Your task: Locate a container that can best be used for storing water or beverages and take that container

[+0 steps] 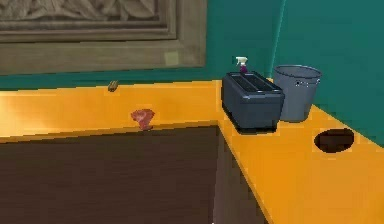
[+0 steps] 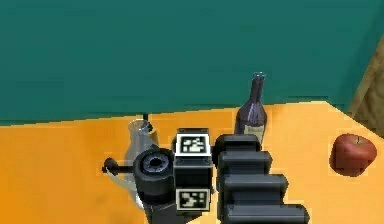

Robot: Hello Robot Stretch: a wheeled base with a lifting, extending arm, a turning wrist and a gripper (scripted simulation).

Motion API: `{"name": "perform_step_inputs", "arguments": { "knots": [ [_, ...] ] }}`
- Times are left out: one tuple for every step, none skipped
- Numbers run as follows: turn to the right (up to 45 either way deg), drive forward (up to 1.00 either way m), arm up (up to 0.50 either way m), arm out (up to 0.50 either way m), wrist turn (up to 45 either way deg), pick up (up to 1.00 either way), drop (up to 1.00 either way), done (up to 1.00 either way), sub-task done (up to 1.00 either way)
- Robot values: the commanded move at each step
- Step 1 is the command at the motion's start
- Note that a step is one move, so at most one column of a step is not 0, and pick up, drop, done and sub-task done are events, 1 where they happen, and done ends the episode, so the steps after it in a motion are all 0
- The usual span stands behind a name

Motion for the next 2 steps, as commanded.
{"name": "perform_step_inputs", "arguments": {
  "knots": [
    [0.0, 0.0, 0.0, 0.0, 0.0, 1.0, 0.0, 0.0, 0.0],
    [0.0, 0.0, 0.0, 0.0, 0.0, 0.0, 0.0, 1.0, 0.0]
  ]
}}
